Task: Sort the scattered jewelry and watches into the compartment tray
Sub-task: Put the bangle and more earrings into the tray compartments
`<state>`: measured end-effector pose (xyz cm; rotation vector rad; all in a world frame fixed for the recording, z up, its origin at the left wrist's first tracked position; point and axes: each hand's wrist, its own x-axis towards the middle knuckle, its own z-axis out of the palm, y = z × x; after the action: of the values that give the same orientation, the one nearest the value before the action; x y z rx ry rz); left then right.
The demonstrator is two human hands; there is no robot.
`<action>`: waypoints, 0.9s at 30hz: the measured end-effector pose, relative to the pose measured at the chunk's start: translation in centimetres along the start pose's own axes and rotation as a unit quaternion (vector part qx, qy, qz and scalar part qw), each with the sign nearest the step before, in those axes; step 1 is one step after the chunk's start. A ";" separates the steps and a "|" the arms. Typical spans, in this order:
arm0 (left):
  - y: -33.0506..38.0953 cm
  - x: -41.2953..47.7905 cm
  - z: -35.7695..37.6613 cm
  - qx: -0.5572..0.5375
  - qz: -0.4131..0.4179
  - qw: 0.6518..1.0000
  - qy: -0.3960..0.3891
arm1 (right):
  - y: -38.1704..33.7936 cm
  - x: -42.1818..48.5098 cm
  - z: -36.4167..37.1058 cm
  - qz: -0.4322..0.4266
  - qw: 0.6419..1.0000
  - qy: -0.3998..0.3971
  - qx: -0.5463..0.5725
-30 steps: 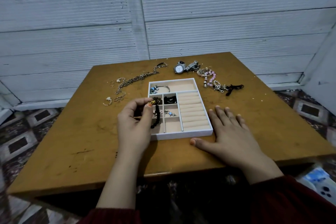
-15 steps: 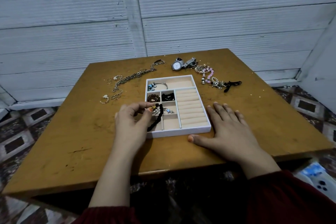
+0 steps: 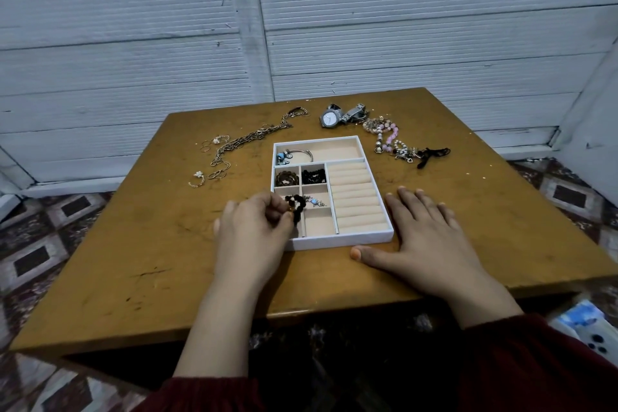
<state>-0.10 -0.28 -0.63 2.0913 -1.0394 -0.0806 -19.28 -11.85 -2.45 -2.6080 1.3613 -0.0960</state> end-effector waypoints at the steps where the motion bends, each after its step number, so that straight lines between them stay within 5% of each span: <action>1: 0.1 -0.1 0.0 0.015 0.002 1.000 -0.002 | 0.0 0.0 0.0 -0.001 1.000 0.000 -0.002; 6: 0.7 -0.1 0.1 0.105 0.011 0.994 -0.009 | -0.1 -0.1 -0.1 0.003 1.000 -0.002 -0.002; 13: 0.7 0.2 -0.3 0.085 0.018 0.996 -0.021 | 0.0 0.0 0.1 -0.001 1.000 0.006 -0.005; 17: 0.4 0.7 -0.5 0.076 0.090 0.993 -0.007 | 0.0 0.0 0.1 0.000 1.000 0.002 0.000; 22: 1.0 1.0 0.2 0.077 0.122 0.987 -0.069 | 0.0 0.0 0.1 0.005 1.000 0.001 0.004; 27: 1.9 1.3 0.9 0.190 0.124 0.970 -0.083 | 0.0 0.0 0.1 0.009 1.000 -0.001 0.008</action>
<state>-0.78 -2.42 0.36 2.3017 -1.5089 0.0753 -19.23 -11.85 -2.51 -2.5810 1.3774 -0.1004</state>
